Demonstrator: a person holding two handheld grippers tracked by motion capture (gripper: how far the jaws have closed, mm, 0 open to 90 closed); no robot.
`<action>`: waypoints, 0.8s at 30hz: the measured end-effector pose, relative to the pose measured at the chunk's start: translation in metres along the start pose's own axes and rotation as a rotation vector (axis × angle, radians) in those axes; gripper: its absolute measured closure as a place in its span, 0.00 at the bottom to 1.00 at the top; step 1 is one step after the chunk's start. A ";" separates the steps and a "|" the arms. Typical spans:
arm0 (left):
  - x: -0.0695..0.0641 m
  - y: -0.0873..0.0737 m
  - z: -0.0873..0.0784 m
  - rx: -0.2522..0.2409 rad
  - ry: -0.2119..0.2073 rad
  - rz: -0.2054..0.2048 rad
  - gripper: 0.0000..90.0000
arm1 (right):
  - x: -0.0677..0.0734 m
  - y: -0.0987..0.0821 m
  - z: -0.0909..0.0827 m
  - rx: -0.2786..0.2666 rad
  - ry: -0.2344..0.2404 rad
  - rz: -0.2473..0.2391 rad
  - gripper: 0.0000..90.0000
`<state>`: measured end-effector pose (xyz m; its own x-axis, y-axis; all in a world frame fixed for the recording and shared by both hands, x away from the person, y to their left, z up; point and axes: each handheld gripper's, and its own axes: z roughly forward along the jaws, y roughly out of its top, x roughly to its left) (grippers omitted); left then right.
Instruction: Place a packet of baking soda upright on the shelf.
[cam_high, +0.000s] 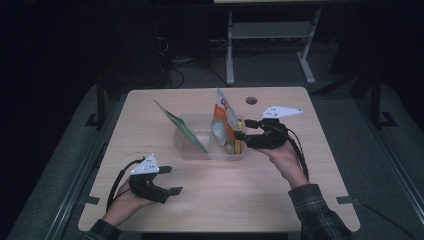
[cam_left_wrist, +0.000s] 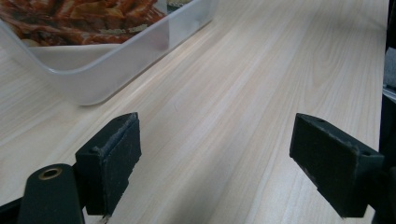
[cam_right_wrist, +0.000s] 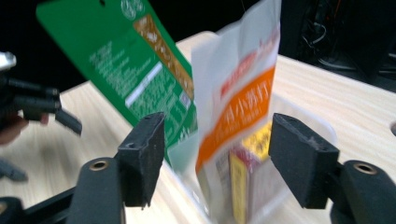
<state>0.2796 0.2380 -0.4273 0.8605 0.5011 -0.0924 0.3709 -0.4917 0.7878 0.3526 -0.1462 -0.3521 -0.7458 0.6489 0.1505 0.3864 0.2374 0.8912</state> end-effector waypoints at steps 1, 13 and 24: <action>0.000 0.000 0.000 0.000 -0.001 -0.001 0.18 | 0.001 -0.003 -0.004 -0.002 -0.003 -0.009 0.39; -0.001 -0.002 0.003 0.010 -0.003 0.013 0.18 | 0.001 -0.046 -0.032 0.059 0.006 -0.022 0.35; -0.003 -0.005 0.008 0.050 -0.008 0.051 0.17 | 0.005 -0.071 -0.046 0.109 -0.012 -0.042 0.33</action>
<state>0.2780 0.2328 -0.4358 0.8813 0.4690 -0.0579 0.3435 -0.5515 0.7602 0.2961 -0.1930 -0.3945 -0.7566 0.6449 0.1082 0.4122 0.3418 0.8445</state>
